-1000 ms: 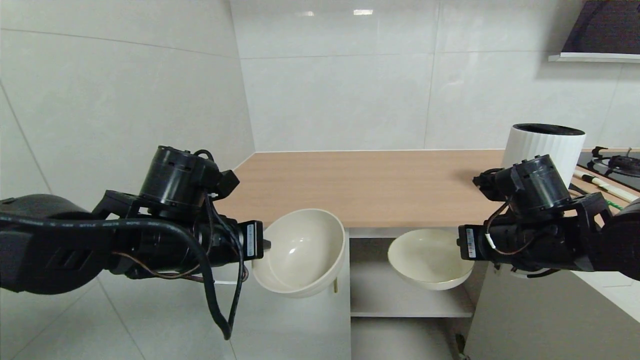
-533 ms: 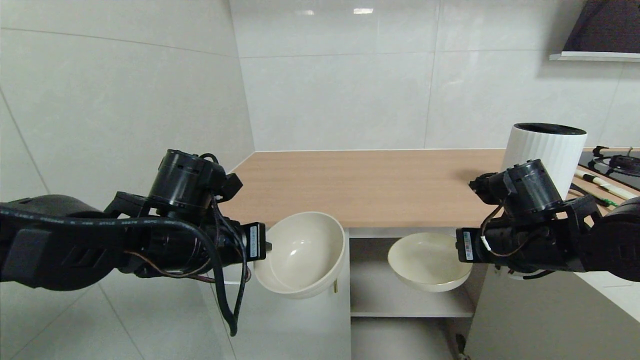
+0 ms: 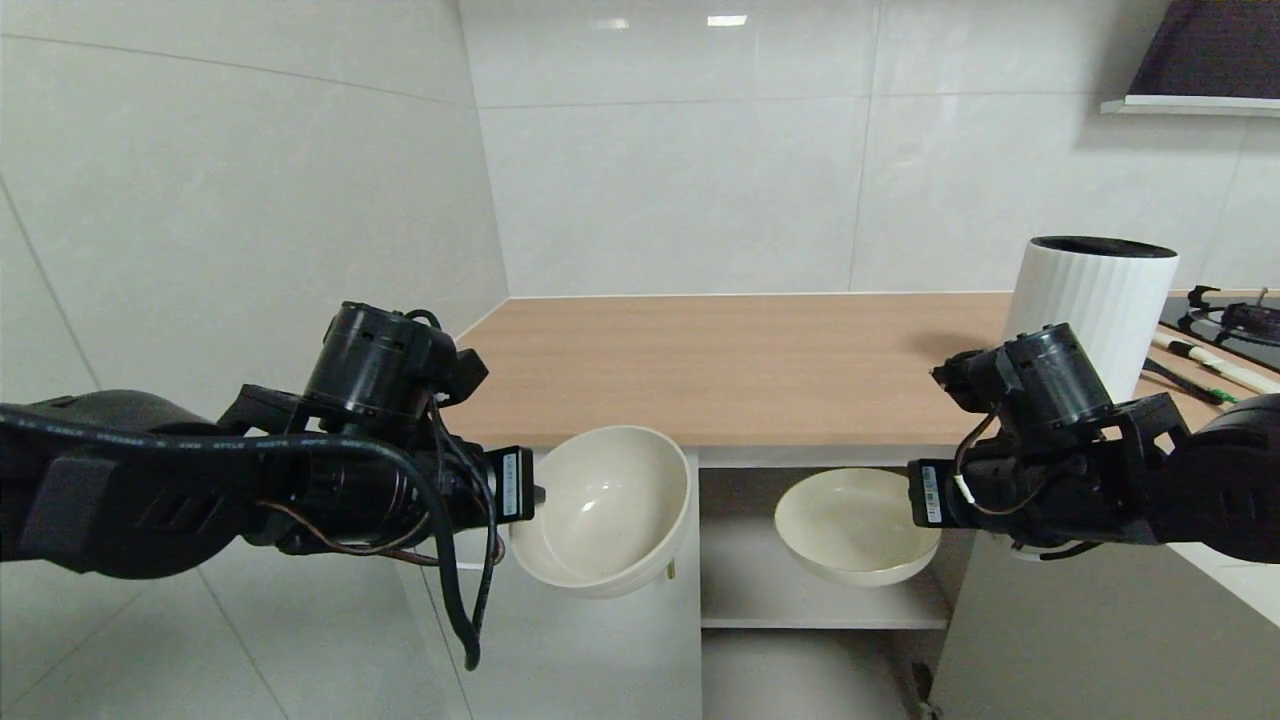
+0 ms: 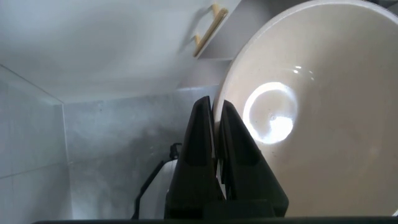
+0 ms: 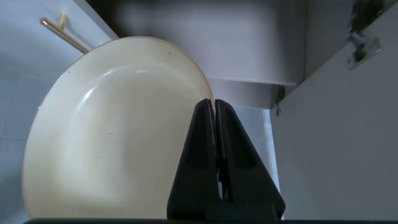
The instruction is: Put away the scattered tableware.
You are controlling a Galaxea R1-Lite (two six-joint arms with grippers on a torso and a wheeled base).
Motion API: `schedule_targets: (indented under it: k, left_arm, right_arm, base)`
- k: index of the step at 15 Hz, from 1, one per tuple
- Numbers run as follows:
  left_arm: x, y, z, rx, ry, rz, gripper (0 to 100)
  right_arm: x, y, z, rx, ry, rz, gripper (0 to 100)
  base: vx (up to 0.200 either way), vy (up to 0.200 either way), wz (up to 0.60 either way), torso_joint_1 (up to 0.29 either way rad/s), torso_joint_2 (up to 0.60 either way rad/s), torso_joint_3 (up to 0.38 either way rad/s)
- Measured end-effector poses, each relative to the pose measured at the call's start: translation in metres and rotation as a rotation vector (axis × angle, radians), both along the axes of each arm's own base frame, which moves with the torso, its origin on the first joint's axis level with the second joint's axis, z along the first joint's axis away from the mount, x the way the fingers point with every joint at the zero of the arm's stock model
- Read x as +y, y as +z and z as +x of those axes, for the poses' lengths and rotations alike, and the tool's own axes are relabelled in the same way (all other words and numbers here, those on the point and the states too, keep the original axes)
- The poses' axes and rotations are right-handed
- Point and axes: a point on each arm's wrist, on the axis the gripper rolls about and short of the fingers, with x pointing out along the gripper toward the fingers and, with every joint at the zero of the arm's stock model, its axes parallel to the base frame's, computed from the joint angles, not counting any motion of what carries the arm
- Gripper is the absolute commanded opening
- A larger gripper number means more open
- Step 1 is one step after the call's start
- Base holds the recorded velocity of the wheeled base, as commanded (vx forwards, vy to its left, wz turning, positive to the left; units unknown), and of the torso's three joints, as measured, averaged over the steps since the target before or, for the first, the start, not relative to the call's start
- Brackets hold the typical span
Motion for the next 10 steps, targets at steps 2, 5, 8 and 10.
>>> schedule_targets:
  k: [2,5,8,10]
  left_arm:
    - [-0.0003,-0.0014,0.0008,0.004,0.0,0.002,0]
    - [-0.0006,-0.0026,0.0012,0.009,0.001,0.005,0]
    - [-0.0007,-0.0029,0.0015,0.009,0.001,0.005,0]
    - [-0.0008,-0.0028,0.0016,0.008,0.0,0.004,0]
  right_arm:
    - [0.0002,-0.0007,0.0003,0.002,-0.001,-0.001,0]
    - [0.0003,-0.0019,0.0007,0.007,0.0,-0.004,0]
    - [0.0005,-0.0021,0.0009,0.006,0.0,-0.003,0]
    - [0.0005,-0.0025,0.0011,0.006,0.007,-0.012,0]
  base:
    - [0.0,0.0,0.0,-0.088,0.23,0.137]
    - [0.0,0.0,0.0,-0.137,0.35,0.211]
    - [0.0,0.0,0.0,-0.043,0.11,0.064]
    - [0.0,0.0,0.0,0.0,0.0,0.0]
